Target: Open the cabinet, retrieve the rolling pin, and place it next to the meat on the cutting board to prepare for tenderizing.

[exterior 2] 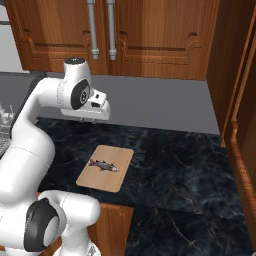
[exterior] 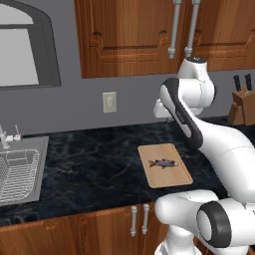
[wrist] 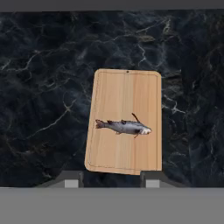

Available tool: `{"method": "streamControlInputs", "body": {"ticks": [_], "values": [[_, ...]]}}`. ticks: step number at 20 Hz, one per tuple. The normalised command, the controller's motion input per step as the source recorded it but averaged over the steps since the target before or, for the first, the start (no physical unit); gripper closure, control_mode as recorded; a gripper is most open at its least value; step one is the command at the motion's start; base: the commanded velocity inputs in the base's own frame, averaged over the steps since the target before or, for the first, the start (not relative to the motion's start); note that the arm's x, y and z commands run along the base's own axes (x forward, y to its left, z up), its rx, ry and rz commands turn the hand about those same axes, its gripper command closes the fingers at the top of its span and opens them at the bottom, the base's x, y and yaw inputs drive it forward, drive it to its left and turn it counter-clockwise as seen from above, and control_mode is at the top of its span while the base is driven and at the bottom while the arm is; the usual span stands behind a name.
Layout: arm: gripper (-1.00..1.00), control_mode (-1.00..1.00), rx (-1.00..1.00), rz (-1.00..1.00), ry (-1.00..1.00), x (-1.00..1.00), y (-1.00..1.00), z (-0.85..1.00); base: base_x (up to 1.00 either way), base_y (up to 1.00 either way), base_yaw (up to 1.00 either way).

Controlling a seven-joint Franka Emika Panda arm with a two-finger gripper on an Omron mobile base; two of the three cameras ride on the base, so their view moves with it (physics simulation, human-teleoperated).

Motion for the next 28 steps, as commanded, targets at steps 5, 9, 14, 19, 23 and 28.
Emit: {"method": "streamControlInputs", "body": {"ticks": [5, 9, 14, 19, 23, 28], "values": [[-1.00, -1.00, 0.00, 0.00, -0.05, -0.01, 0.00, -0.01, 0.00, 0.00, 0.00], [-1.00, -1.00, 0.02, -0.05, -0.21, -0.18, -0.21, 0.07, 0.00, 0.00, 0.00], [-1.00, -1.00, 0.02, -0.09, -0.34, -0.46, -0.23, 0.19, 0.00, 0.00, 0.00], [-1.00, -1.00, 0.00, -0.05, -0.29, -0.54, -0.08, 0.24, 0.00, 0.00, 0.00], [-1.00, -1.00, 0.00, -0.03, -0.32, -0.63, -0.26, 0.29, 0.00, 0.00, 0.00], [-1.00, -1.00, 0.00, -0.01, -0.30, -0.57, -0.20, 0.46, 0.00, 0.00, 0.00]]}}
